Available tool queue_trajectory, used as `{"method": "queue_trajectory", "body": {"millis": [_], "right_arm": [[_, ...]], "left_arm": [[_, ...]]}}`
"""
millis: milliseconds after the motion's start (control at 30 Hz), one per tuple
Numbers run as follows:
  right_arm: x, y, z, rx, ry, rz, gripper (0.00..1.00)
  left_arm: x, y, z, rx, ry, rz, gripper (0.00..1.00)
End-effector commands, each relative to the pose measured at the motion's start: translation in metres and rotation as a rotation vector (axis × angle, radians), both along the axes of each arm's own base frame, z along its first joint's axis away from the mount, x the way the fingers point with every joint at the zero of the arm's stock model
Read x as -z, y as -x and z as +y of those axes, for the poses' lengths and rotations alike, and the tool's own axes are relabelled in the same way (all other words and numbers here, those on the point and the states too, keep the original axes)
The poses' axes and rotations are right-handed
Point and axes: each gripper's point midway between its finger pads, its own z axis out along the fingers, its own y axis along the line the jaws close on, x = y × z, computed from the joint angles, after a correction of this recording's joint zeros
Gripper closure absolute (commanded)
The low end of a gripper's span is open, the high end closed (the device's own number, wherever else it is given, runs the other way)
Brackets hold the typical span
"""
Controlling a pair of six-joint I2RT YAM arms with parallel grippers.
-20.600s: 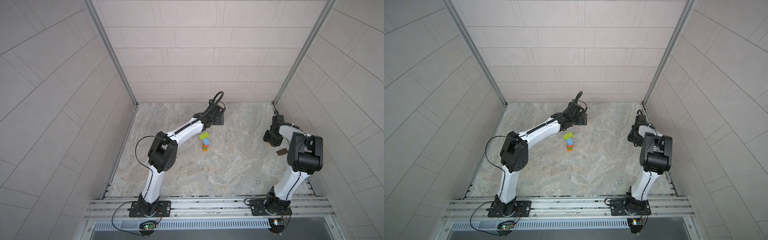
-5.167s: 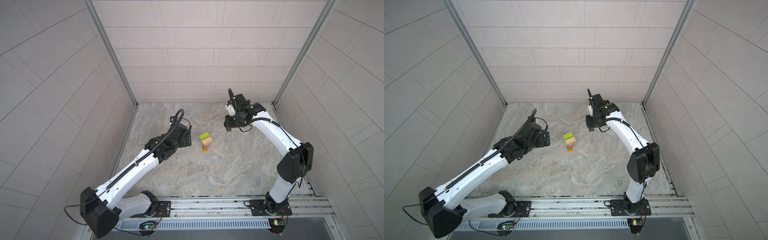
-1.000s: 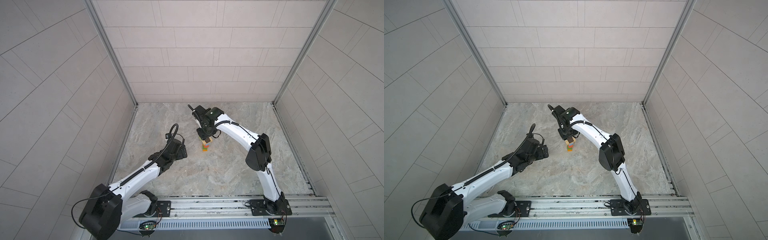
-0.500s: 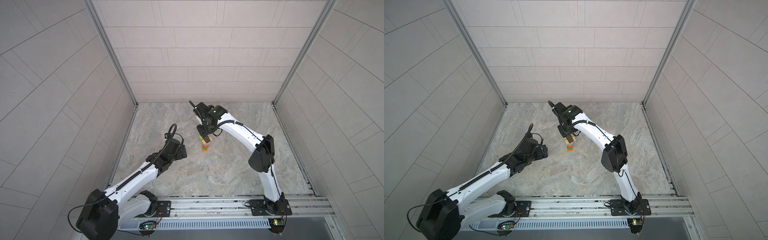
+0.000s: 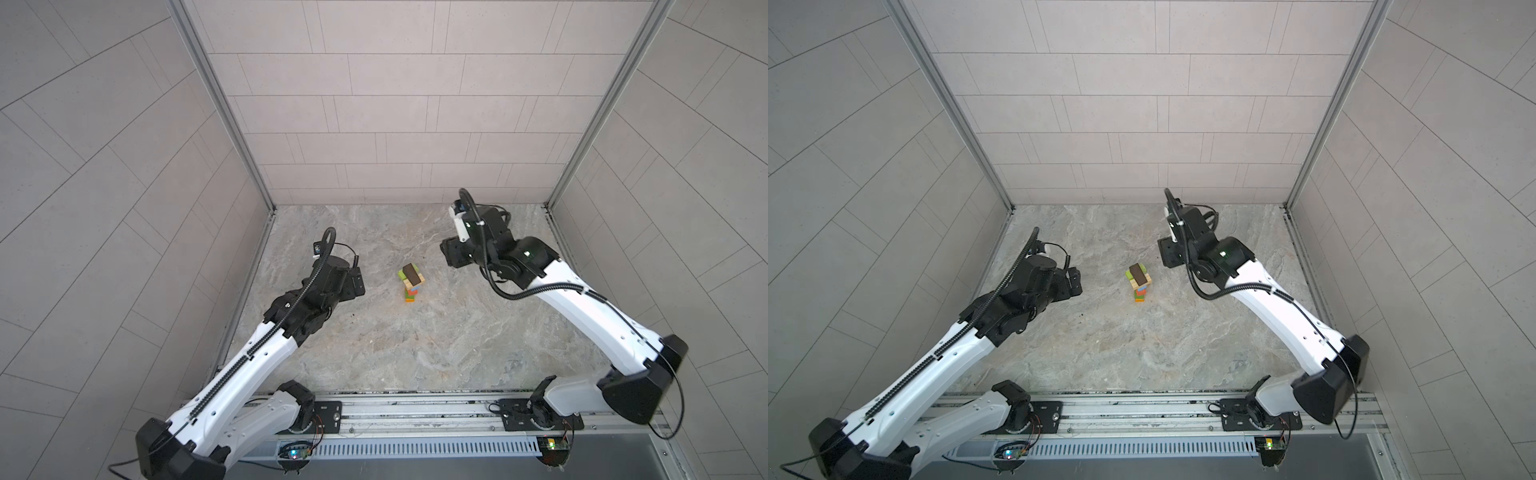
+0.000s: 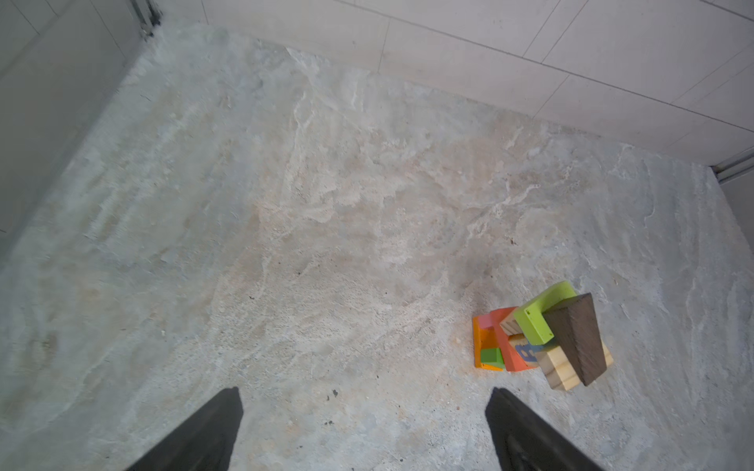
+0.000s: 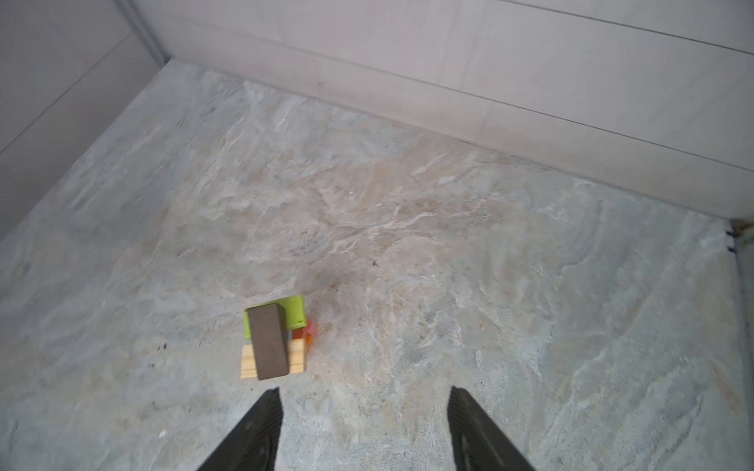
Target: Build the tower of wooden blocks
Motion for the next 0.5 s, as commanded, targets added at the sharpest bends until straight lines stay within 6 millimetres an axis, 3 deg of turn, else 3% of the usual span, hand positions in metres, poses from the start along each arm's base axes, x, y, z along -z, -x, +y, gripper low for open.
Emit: {"method": "queue_trajectory", "body": {"millis": [0,33,67,167,233,333,467], "right_arm": [[-0.019,-0.004,-0.045,0.175,-0.040,-0.220,0.16],[-0.012,-0.001,-0.060,0.215,-0.021,-0.270,0.05],[-0.004,0.004,-0.073,0.254,0.005,-0.311,0.01],[0.026,0.016,-0.100,0.336,0.034,-0.421,0.00],[0.051,0.024,-0.111,0.350,0.071,-0.464,0.01],[0.065,0.031,-0.126,0.379,0.129,-0.508,0.00],[0.076,0.032,-0.151,0.456,0.215,-0.513,0.01]], "left_arm": [[-0.015,0.006,0.032,-0.065,-0.156,-0.035,0.00],[-0.019,0.003,0.037,-0.096,-0.173,-0.066,0.00],[-0.022,-0.001,0.040,-0.116,-0.181,-0.096,0.00],[-0.024,-0.013,0.046,-0.164,-0.213,-0.191,0.00],[-0.025,-0.015,0.064,-0.269,-0.264,-0.240,0.00],[-0.021,-0.015,0.090,-0.401,-0.293,-0.285,0.00],[0.007,-0.024,0.106,-0.386,-0.319,-0.258,0.00]]}}
